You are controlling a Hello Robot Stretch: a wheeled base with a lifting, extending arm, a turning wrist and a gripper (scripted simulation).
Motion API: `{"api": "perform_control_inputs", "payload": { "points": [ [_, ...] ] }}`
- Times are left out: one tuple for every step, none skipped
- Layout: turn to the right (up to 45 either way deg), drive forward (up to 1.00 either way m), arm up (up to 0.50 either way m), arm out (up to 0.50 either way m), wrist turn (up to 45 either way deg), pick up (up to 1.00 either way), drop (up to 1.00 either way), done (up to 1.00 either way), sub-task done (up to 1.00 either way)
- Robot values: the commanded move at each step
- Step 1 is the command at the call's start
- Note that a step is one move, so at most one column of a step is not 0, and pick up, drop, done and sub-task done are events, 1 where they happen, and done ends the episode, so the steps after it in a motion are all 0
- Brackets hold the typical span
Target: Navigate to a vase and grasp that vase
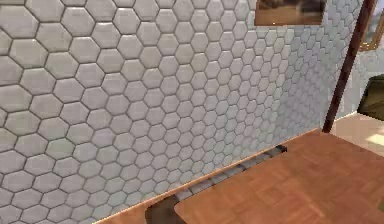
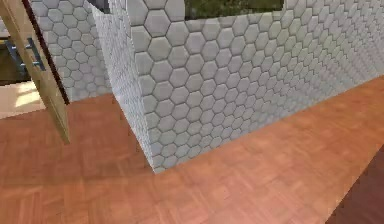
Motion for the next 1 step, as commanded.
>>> {"api": "perform_control_inputs", "payload": {
  "points": [
    [-45.0, 0.0, 0.0, 0.0, 0.0, 0.0, 0.0, 0.0, 0.0]
  ]
}}
